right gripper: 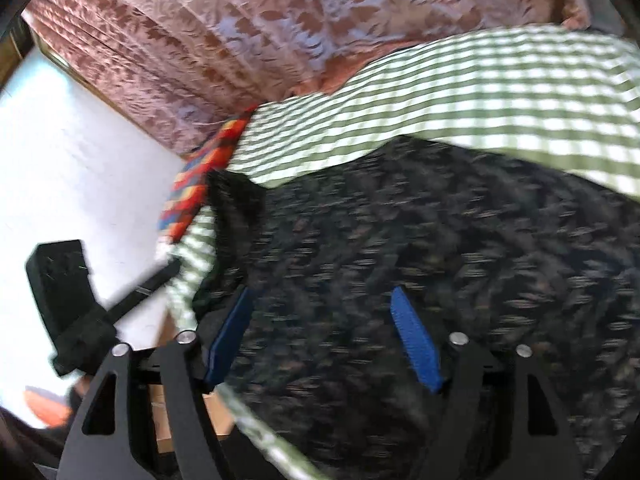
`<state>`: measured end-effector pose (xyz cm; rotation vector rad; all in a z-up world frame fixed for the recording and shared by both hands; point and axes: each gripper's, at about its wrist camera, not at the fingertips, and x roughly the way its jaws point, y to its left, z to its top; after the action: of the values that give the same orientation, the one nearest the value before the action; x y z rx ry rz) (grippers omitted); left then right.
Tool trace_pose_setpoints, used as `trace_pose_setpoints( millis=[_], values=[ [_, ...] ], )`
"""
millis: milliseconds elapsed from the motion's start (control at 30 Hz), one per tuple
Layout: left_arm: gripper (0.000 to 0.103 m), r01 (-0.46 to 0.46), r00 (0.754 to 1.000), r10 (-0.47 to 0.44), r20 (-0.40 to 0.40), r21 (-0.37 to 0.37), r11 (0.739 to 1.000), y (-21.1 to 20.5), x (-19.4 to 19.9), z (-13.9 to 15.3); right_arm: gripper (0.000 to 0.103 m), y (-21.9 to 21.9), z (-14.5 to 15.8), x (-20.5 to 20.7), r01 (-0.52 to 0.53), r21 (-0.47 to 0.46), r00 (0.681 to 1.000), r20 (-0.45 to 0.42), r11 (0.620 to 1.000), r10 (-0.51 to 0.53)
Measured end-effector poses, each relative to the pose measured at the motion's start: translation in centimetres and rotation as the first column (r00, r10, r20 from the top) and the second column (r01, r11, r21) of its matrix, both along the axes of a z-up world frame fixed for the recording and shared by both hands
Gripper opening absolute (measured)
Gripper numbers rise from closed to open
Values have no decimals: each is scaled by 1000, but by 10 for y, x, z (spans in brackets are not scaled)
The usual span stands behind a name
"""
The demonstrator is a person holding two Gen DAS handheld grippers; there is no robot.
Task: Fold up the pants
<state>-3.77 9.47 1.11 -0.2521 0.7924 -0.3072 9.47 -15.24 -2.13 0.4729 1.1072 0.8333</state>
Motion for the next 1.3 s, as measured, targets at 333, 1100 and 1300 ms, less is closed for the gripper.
trace_pose_setpoints(
  millis=[333,1100,1300],
  values=[
    [3,-172,977,168,-130,-26,985,67,-29,-12,77,30,-6,-3,-70,-56,997,8,996,71],
    [16,-490,870,454,-193,-229,841,136,-35,-38,78,39,-6,-8,-67,-129,996,49,989,74],
    [15,-184,983,185,19,-16,983,44,-27,11,79,39,-3,-1,-91,-1,996,-19,996,91]
  ],
)
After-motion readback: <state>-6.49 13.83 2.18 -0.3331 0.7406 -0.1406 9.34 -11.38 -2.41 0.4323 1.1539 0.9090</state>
